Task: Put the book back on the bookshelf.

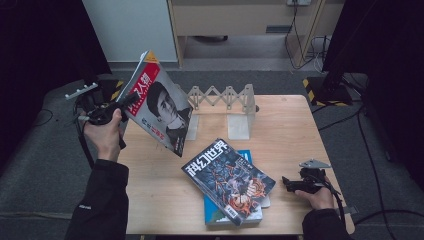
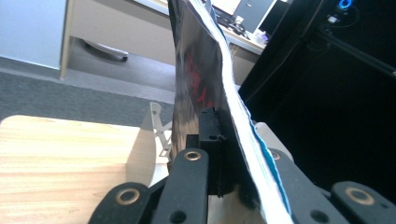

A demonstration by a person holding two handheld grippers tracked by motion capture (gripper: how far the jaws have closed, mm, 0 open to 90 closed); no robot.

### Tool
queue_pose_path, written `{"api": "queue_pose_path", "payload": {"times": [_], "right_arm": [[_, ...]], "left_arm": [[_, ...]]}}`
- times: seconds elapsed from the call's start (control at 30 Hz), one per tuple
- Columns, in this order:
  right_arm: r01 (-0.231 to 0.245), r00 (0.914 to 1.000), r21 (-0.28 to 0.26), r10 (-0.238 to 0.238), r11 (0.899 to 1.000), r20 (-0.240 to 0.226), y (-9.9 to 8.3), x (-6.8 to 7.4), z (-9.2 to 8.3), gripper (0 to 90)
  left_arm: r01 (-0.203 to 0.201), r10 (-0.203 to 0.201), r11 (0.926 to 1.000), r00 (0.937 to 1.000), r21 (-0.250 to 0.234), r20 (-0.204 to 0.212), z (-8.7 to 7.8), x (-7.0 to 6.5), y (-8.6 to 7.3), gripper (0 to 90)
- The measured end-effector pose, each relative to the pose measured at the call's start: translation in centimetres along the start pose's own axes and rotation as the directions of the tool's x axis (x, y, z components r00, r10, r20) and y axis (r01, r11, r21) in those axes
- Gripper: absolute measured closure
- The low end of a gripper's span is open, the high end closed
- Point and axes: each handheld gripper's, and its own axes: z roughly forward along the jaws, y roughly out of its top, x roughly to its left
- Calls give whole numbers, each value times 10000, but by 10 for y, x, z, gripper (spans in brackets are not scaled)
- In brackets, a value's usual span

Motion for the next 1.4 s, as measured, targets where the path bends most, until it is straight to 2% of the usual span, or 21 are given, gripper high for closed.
{"api": "queue_pose_path", "payload": {"times": [0.13, 0.33, 0.53, 0.63, 0.67, 0.73, 0.97, 1.13, 1.3, 1.4], "right_arm": [[-12, 10000, -4, 12, 10000, 5, 0, 0, 0, 1], [6, 10000, 1, -6, 10000, 3, 0, 0, 0, 1], [-27, 10000, -11, 27, 10000, 12, 0, 0, 0, 1], [-30, 10000, 14, 30, 10000, -3, 0, 0, 0, 1], [-31, 10000, 3, 31, 10000, 10, 0, 0, 0, 1], [-31, 10000, 3, 31, 10000, 11, 0, 0, 0, 1], [-23, 10000, 2, 23, 10000, 2, 0, 0, 0, 1], [-23, 10000, 3, 23, 10000, 2, 0, 0, 0, 1], [-22, 10000, 0, 22, 10000, 3, 0, 0, 0, 1], [-19, 10000, -4, 19, 10000, 8, 0, 0, 0, 1]], "left_arm": [[-125, 125, 9999, 9996, 13, -237, 10, 2, 1, 860], [-719, 740, 9971, 9920, 244, -1026, 34, 1, -1, 860], [-898, 912, 9958, 9873, 168, -1300, 50, 1, -6, 860], [-1122, 1145, 9934, 9820, 239, -1500, 57, 0, -10, 860], [-1122, 1145, 9934, 9820, 239, -1500, 57, 0, -10, 860], [-1301, 1342, 9909, 9773, 354, -1642, 62, 0, -16, 860], [-1525, 1608, 9864, 9722, 605, -1703, 66, 1, -26, 860], [-1836, 1983, 9782, 9646, 968, -1740, 68, 1, -34, 859], [-1972, 2137, 9741, 9629, 1108, -1648, 66, 0, -36, 858], [-2074, 2313, 9657, 9605, 1563, -1546, 63, 0, -36, 855]]}}
